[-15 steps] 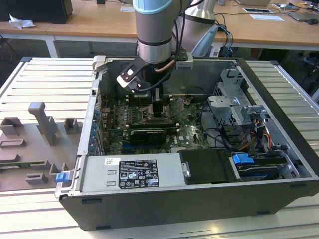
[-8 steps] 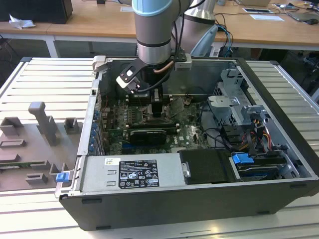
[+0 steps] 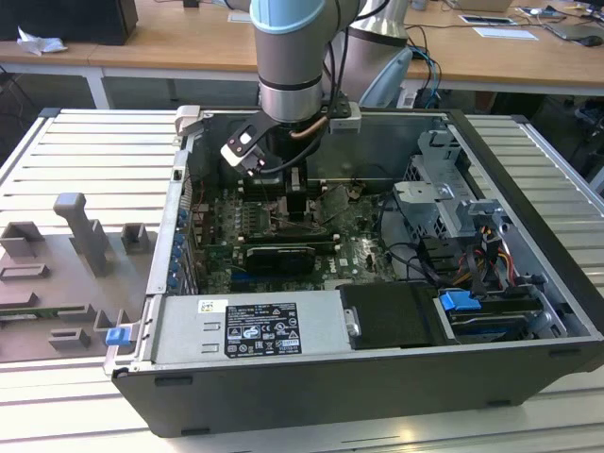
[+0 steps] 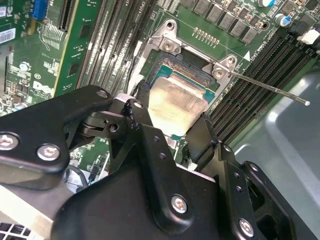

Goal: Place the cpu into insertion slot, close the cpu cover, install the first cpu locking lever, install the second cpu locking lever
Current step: 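Place the cpu into insertion slot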

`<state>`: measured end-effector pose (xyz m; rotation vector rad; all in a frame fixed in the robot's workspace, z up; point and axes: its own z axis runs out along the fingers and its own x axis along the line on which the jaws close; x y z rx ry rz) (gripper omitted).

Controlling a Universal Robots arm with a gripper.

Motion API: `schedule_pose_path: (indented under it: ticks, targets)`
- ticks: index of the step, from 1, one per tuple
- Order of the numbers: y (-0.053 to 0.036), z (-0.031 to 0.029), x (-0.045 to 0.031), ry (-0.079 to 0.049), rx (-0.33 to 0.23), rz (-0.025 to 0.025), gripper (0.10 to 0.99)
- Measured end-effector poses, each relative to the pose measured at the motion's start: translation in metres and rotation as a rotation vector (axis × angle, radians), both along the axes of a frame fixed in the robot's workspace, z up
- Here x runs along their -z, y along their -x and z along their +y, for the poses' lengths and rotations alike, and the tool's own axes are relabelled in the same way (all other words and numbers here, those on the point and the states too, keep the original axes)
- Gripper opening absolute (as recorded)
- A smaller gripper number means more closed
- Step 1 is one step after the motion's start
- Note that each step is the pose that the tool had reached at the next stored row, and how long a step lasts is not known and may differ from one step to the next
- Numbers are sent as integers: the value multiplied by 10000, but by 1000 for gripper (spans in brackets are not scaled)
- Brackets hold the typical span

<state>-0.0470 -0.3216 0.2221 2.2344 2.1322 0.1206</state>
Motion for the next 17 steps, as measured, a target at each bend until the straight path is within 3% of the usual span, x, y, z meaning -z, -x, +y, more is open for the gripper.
schedule_pose_path:
  ticks: [17]
  targets:
    - [0, 10, 25, -6, 1, 0, 541]
